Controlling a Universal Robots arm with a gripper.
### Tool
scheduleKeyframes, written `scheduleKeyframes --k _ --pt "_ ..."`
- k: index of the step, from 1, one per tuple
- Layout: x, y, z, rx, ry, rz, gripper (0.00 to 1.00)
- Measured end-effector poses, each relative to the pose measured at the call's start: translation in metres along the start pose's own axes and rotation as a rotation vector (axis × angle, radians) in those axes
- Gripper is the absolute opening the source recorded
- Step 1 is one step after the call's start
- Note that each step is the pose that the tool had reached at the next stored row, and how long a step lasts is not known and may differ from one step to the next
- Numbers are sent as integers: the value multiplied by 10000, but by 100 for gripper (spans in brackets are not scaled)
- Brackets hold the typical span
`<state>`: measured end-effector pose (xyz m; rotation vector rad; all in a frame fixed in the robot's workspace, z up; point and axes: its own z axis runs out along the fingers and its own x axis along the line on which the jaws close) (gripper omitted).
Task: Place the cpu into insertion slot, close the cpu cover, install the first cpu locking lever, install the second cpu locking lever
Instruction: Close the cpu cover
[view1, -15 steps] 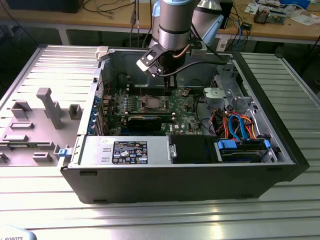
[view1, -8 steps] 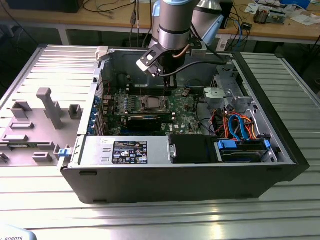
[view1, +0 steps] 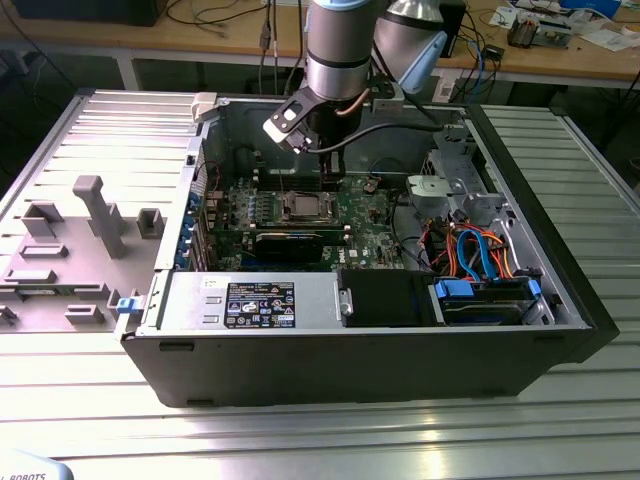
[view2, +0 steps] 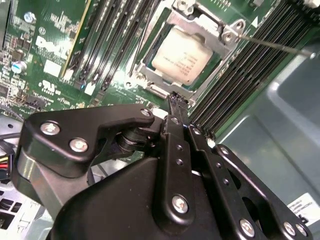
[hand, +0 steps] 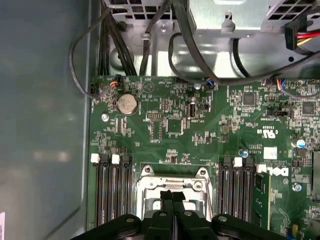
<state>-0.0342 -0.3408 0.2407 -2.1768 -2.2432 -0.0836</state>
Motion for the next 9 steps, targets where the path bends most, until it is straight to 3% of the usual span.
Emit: scheduleKeyframes --k 9 --pt "3 -113 3 0 0 0 11"
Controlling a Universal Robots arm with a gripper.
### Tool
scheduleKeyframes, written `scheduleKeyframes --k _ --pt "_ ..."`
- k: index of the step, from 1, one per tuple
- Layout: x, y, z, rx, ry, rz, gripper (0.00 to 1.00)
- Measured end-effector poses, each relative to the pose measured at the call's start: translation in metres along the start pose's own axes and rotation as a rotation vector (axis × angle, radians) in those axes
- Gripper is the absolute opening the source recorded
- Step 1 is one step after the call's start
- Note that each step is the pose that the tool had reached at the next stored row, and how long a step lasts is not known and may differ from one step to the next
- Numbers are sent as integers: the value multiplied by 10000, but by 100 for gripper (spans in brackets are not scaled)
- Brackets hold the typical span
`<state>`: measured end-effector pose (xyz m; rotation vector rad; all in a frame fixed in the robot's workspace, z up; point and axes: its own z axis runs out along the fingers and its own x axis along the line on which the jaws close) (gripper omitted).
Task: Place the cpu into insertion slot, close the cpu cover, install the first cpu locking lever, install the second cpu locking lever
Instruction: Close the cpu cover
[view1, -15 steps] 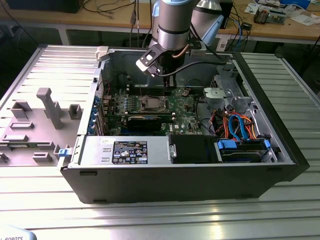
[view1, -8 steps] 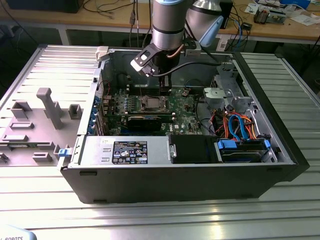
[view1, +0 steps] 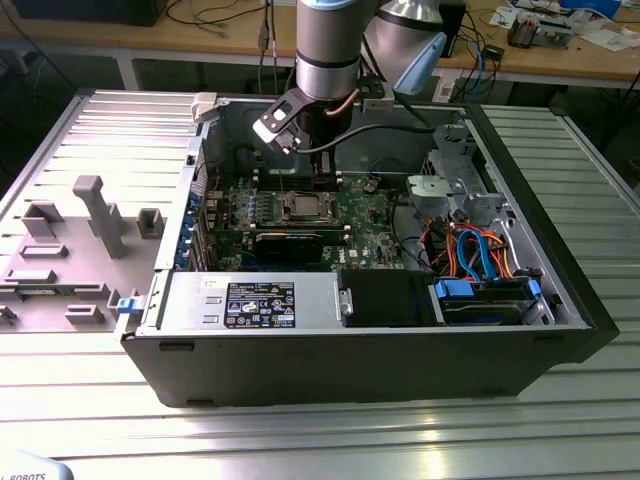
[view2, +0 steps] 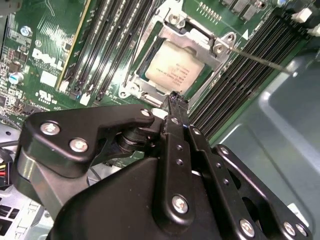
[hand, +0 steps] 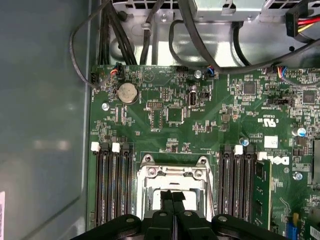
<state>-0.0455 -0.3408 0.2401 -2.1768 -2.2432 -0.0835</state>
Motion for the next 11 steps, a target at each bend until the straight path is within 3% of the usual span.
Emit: scheduleKeyframes --k 11 --pt "0 -100 18 26 18 1 11"
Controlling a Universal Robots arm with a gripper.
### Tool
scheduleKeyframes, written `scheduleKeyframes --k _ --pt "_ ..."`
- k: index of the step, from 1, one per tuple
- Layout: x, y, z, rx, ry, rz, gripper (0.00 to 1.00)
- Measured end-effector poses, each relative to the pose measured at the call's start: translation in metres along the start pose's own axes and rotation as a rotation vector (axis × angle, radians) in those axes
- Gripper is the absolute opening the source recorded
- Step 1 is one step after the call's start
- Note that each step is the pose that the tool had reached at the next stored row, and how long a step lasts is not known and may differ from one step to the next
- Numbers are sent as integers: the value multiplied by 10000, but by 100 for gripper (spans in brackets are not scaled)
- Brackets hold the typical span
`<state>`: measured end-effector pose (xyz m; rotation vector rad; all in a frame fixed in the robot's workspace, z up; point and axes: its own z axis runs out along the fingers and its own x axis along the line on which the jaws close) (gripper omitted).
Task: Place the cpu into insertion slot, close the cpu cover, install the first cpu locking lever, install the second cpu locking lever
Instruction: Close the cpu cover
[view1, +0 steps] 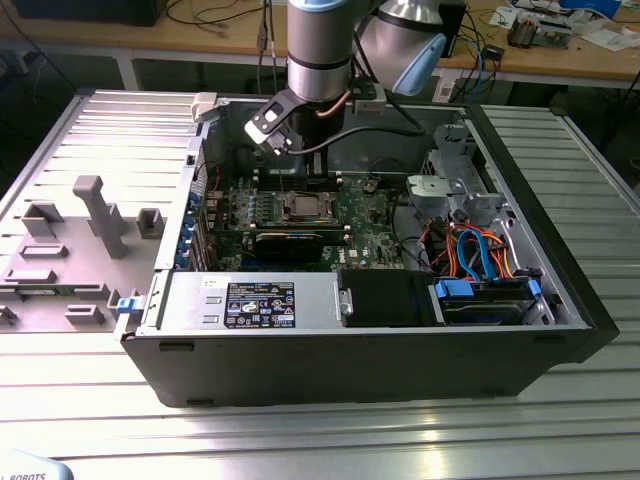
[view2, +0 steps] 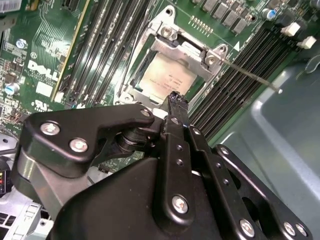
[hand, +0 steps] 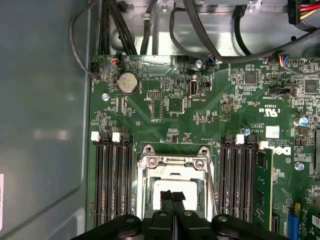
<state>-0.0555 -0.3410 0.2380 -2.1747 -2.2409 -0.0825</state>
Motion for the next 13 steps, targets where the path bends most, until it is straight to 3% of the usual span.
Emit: scheduleKeyframes --k 4,13 --pt "-1 -53 2 6 -1 1 11" --pt "-1 -56 2 6 -1 0 11"
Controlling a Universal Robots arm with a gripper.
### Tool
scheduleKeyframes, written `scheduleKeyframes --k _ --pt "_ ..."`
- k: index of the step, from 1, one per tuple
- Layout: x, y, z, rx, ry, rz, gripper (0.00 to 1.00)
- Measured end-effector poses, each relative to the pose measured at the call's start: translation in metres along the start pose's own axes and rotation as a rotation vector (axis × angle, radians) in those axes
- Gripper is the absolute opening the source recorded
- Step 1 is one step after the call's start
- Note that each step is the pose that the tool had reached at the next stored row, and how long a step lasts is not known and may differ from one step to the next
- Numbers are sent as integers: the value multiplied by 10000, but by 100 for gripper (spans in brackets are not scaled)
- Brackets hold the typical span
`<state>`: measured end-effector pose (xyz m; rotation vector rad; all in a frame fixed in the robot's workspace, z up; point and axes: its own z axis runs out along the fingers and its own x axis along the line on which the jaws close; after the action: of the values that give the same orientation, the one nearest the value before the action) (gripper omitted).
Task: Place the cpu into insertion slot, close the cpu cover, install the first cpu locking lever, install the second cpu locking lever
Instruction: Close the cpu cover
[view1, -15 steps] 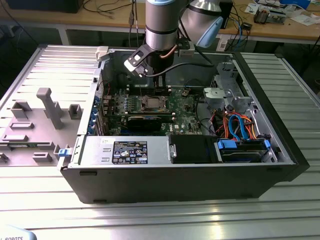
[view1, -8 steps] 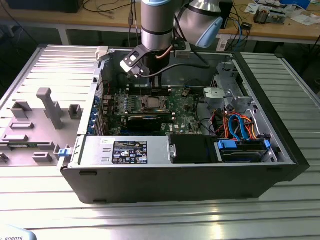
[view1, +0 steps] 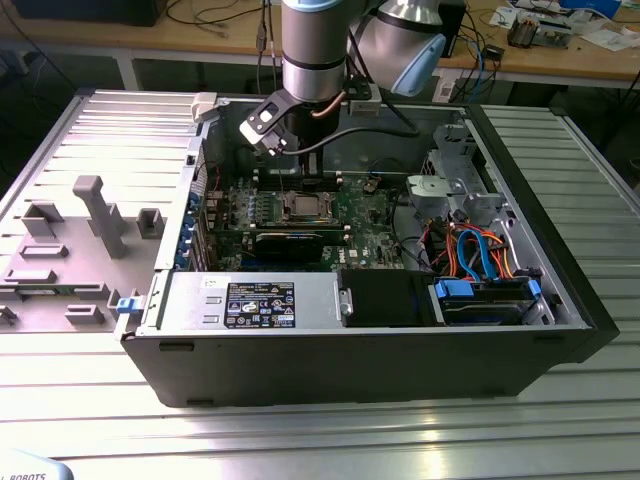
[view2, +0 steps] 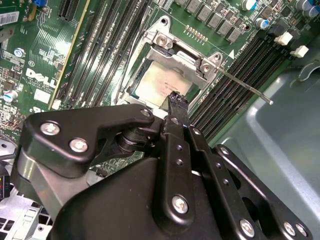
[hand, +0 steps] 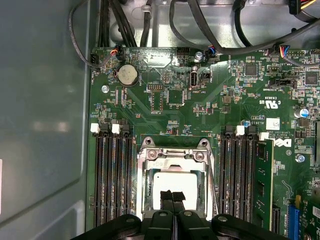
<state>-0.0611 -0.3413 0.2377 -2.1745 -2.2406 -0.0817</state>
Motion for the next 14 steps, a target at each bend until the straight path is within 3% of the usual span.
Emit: scheduleKeyframes --k 5,11,14 --pt "0 -17 0 0 0 1 11" --pt "2 -98 9 4 1 0 11" --pt "-7 -143 57 39 1 2 11"
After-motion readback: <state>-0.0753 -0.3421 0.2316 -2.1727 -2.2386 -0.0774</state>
